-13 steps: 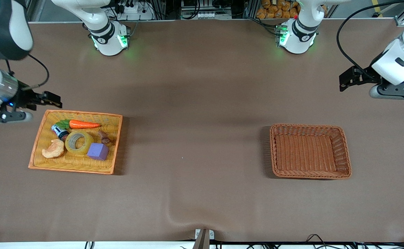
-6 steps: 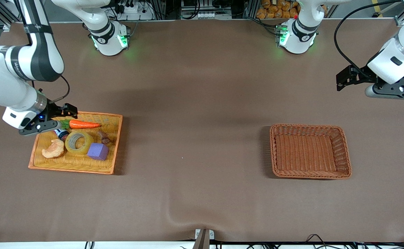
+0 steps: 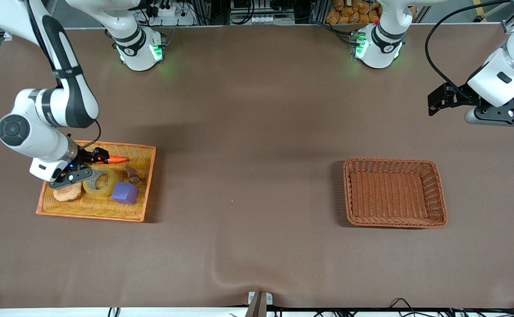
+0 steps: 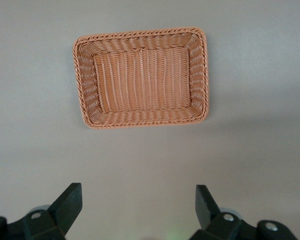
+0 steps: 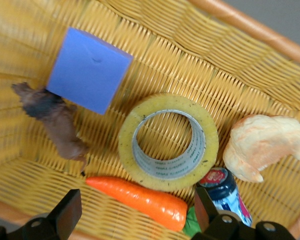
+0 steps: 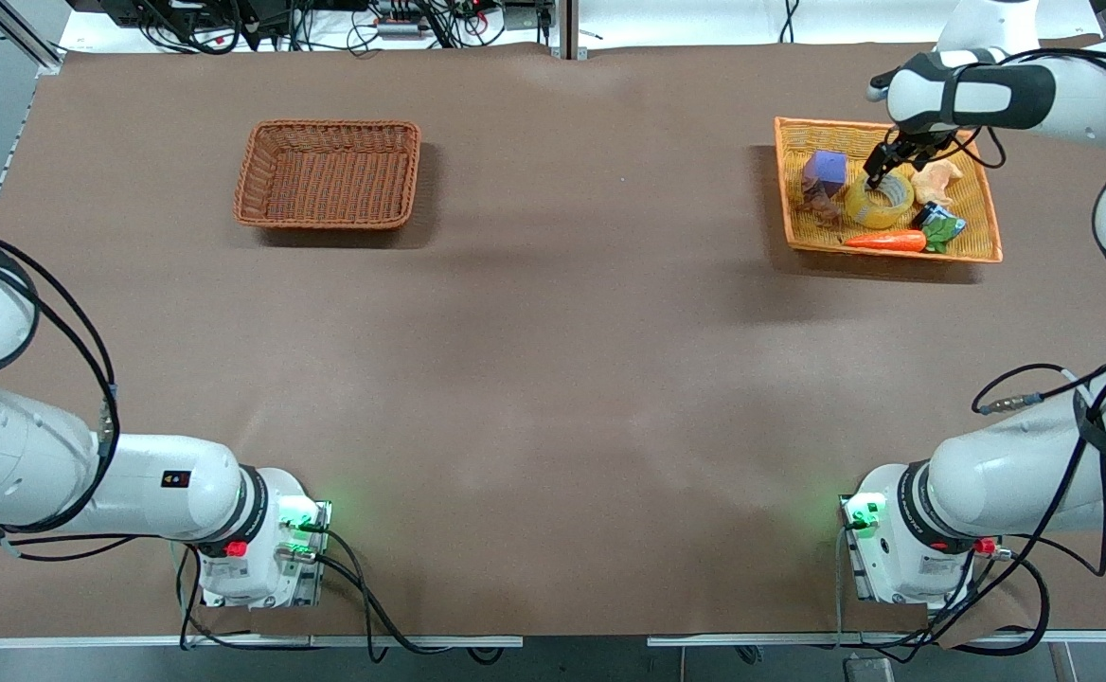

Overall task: Transfer tape with both arms
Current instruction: 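Lower the right gripper and grasp the yellow tape roll, then lift the tape roll and carry it to the table middle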

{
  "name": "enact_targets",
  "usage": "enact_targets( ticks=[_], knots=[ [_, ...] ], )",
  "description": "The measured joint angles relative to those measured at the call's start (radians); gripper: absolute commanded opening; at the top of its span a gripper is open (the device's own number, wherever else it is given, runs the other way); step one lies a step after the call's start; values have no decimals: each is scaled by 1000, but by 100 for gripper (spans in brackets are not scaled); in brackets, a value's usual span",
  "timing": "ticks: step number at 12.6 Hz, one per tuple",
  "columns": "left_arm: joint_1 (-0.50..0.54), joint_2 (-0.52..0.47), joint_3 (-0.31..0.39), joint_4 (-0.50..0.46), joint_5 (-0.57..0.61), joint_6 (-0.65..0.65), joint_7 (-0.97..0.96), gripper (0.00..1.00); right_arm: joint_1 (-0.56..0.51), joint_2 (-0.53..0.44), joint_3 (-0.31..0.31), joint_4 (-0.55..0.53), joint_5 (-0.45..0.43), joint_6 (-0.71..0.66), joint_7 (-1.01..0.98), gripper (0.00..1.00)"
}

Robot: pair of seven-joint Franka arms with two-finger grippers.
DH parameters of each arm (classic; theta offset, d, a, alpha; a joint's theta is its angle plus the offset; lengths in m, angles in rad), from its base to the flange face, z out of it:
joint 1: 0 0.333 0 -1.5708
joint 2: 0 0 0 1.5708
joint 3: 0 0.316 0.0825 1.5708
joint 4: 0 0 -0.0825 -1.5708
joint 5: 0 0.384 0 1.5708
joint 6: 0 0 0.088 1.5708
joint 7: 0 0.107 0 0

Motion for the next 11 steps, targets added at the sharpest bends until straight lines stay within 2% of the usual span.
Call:
enact_targets(
  ticks=[3, 5, 7, 11],
  knots=[
    [0, 1, 0, 0, 0, -1, 0, 100, -1, 47, 0, 2, 0, 44, -13, 93],
    [0, 5, 0, 0, 0, -3, 0, 100, -2, 86, 0, 2, 0, 80, -35, 92],
    [0, 10, 0, 0, 0, -3, 0, 100, -4, 114, 0, 3, 0, 97, -46, 86],
    [0, 21, 0, 0, 0, -4, 0, 100, -4, 143, 0, 4, 2, 97, -48, 43]
  ],
)
